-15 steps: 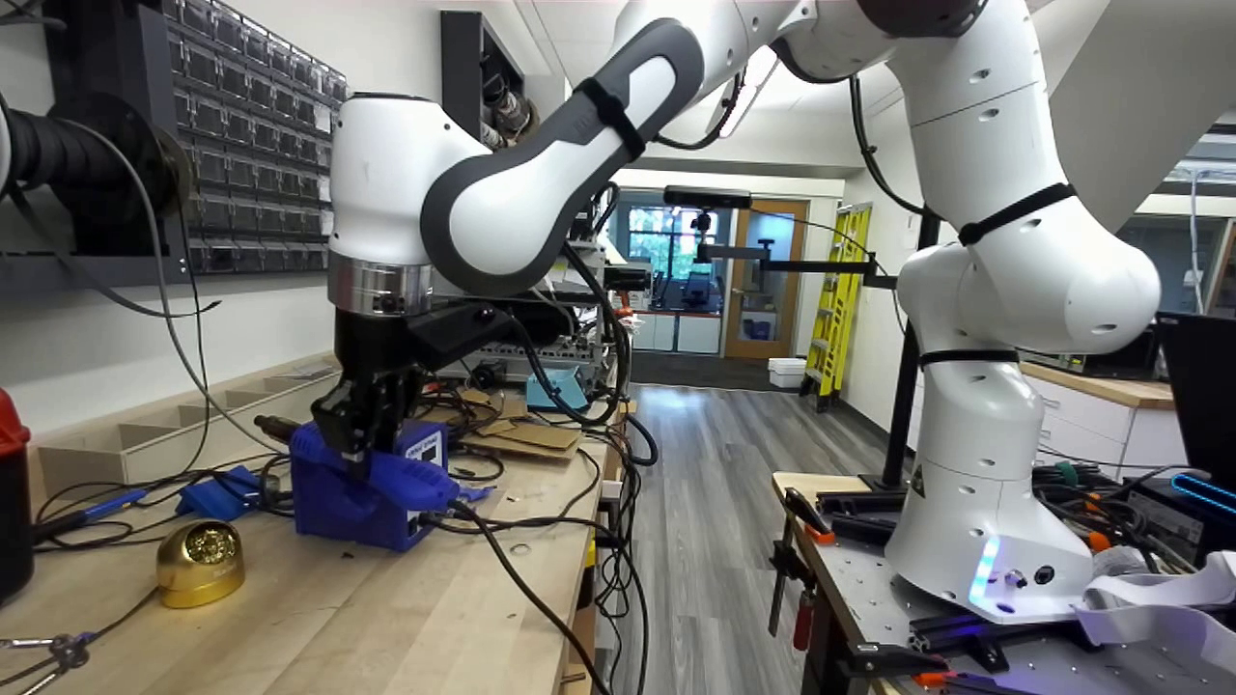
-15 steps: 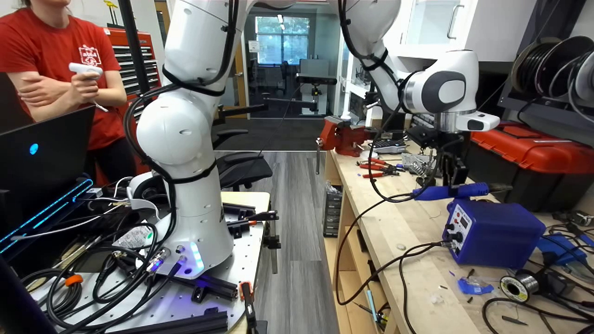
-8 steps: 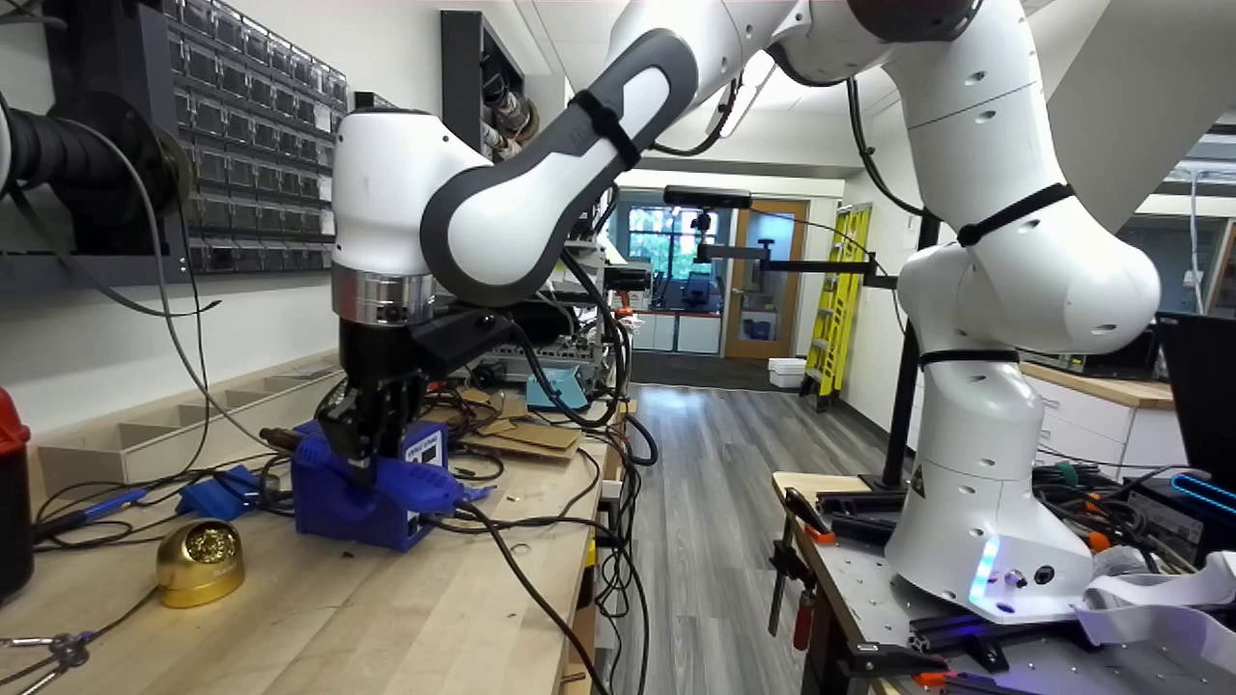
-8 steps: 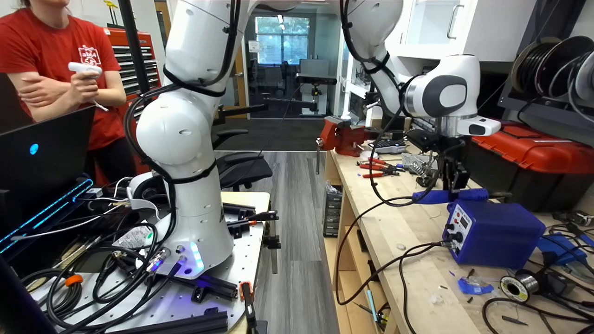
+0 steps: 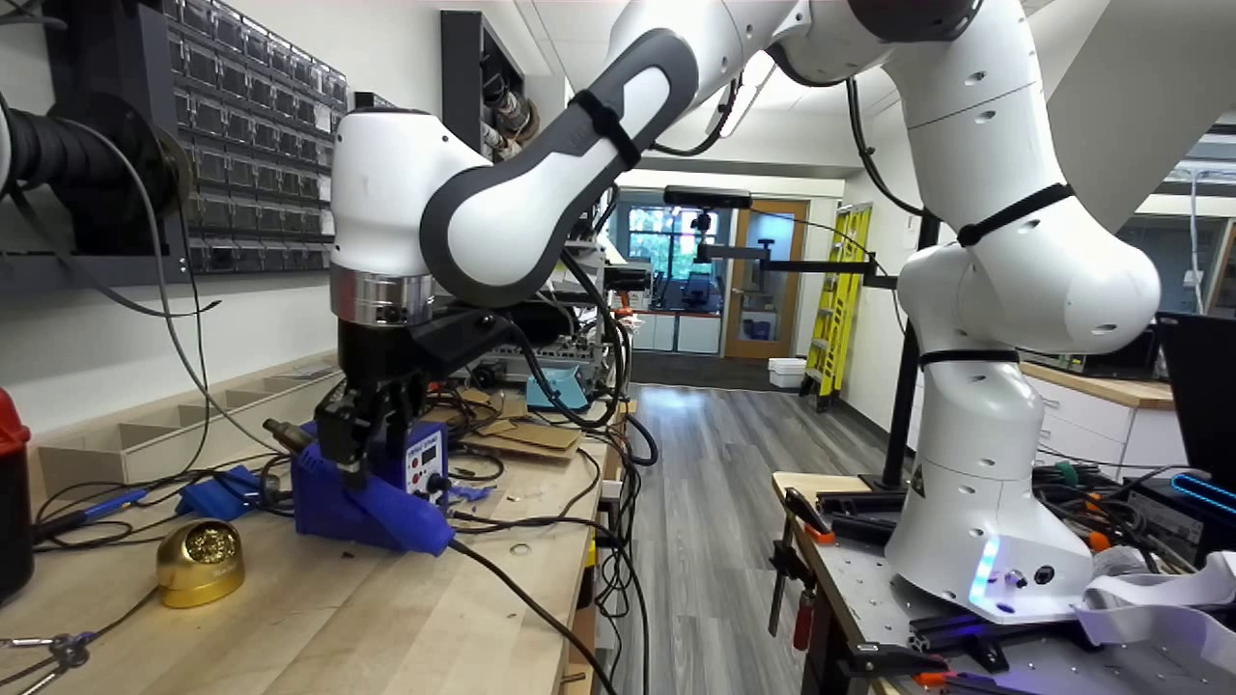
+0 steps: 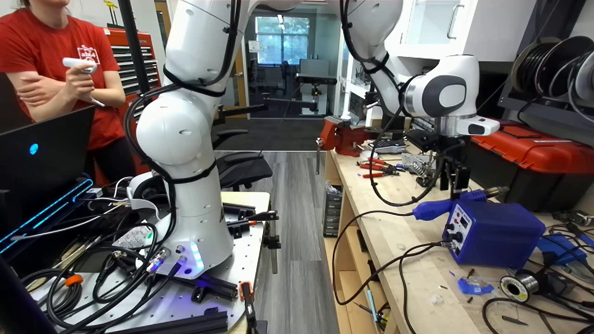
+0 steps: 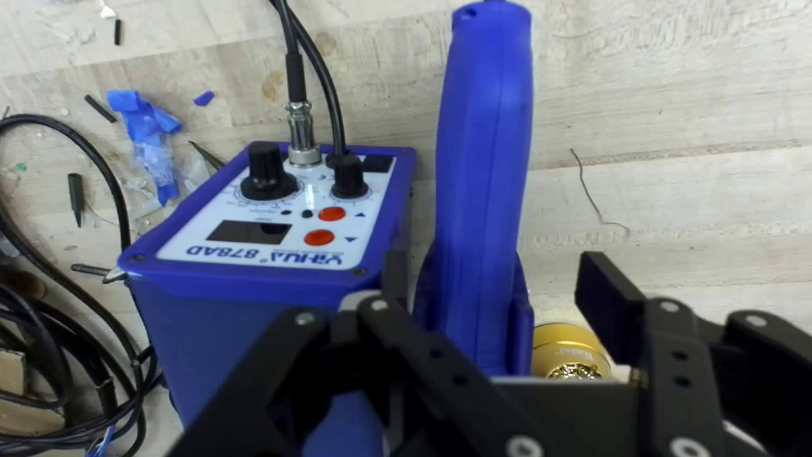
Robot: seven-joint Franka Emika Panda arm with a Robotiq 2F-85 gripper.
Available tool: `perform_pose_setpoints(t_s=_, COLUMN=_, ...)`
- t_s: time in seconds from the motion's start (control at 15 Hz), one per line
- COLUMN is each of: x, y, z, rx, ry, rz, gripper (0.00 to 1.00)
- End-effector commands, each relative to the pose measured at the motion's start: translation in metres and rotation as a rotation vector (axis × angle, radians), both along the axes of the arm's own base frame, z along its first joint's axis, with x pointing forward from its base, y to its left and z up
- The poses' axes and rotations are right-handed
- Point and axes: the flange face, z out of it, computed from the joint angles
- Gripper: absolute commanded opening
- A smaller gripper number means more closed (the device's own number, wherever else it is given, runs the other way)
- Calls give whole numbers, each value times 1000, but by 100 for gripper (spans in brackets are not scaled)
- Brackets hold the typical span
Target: Place the blue handle on the holder
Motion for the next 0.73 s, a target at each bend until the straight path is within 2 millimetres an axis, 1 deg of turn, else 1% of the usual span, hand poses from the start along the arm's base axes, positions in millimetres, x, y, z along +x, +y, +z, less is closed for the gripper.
perform_pose_setpoints(t_s=0.0, x=-4, y=2, z=8, rx=2, ry=-10, rz=23, gripper=98)
perform_pose_setpoints(t_s=0.27, x=-11, y=13, z=11, rx=29, ry=2, rz=10, gripper=100)
perform_pose_setpoints(t_s=0.33, x=-1, y=9, z=1, rx=10, ry=2, rz=11, gripper=100)
perform_pose_setpoints(t_s=0.67, x=-2, y=10, z=-2, rx=10, ry=6, rz=12, gripper=100)
